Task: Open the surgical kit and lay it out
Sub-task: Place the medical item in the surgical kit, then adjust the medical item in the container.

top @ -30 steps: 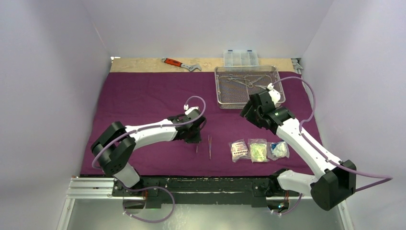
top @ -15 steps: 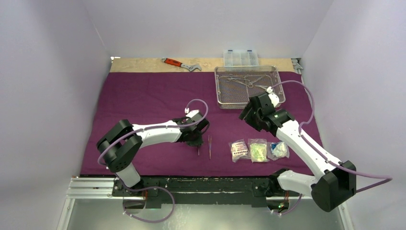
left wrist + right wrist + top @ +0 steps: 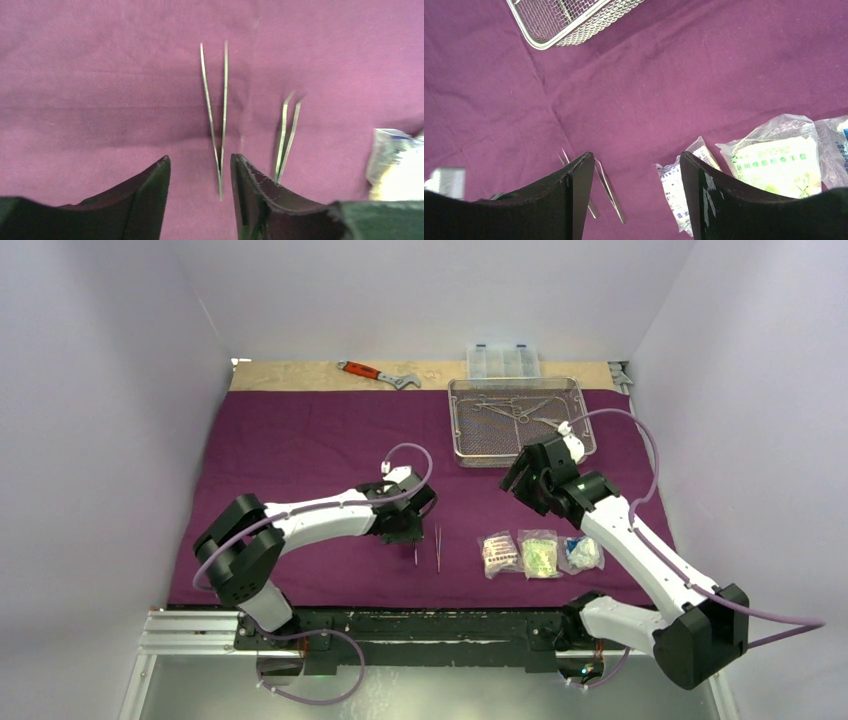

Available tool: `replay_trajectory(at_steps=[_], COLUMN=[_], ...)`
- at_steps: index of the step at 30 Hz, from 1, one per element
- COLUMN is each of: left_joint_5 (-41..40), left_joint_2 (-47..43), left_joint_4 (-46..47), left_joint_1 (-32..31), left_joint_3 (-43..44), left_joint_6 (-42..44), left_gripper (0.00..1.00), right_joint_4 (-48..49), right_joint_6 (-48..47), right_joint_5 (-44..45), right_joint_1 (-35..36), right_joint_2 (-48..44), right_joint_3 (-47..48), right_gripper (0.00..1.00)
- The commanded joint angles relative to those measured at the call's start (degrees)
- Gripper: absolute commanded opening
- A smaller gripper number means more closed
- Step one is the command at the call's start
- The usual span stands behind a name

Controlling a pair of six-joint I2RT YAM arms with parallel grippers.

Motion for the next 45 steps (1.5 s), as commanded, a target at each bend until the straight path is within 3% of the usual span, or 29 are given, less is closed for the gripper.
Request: replay_trajectory(at_steps=[1, 8, 14, 19, 20, 21, 32, 42, 45], left_joint_5=[-5.6, -10.1, -4.9, -2.0, -1.9, -1.6, 0.0, 3.9, 4.6], left_joint_2=[-6.3, -9.4, -10.4, -8.4, -7.6, -6.8, 6.3, 12.7, 12.9], left_joint_4=[-2.0, 0.5, 6.9, 8.0, 7.7, 7.5, 7.9, 8.3, 8.4], left_joint_1=[-0.1, 3.3, 12.1, 15.0, 15.5, 15.9, 20.4, 24.2, 25.2], left_joint_3=[6.4, 12.4, 11.3, 14.1, 15.1, 15.9, 26.0, 29.8, 30.1], left_joint_6=[3.1, 10.8, 14.5, 17.7, 18.3, 19.1, 23.5, 23.7, 23.7], left_gripper=[0.51, 0.56, 0.57, 0.57, 0.57, 0.57, 0.57, 0.56, 0.56], right_joint_4=[1.2, 2.3, 2.5, 1.0, 1.4, 1.5, -4.7, -6.2, -6.6], right_joint_6=[-2.8, -9.6, -9.6, -9.6, -15.7, -17.4, -16.9, -15.6, -15.2], right_joint_5=[1.9, 4.2, 7.3, 6.3, 5.6, 5.4, 3.1, 1.8, 1.3], right_joint_1=[-0.2, -6.5, -13.1, -18.6, -19.4, -20.1, -23.3, -23.6, -23.7], right_joint_2=[1.1, 9.6, 20.7, 29.8, 31.4, 34.0, 52.2, 58.3, 59.7], right_joint_3=[4.2, 11.7, 20.9, 27.3, 28.5, 29.6, 42.4, 45.8, 46.8], right_gripper=[0.68, 0.75, 0.75, 0.75, 0.56, 0.49, 0.45, 0.45, 0.40])
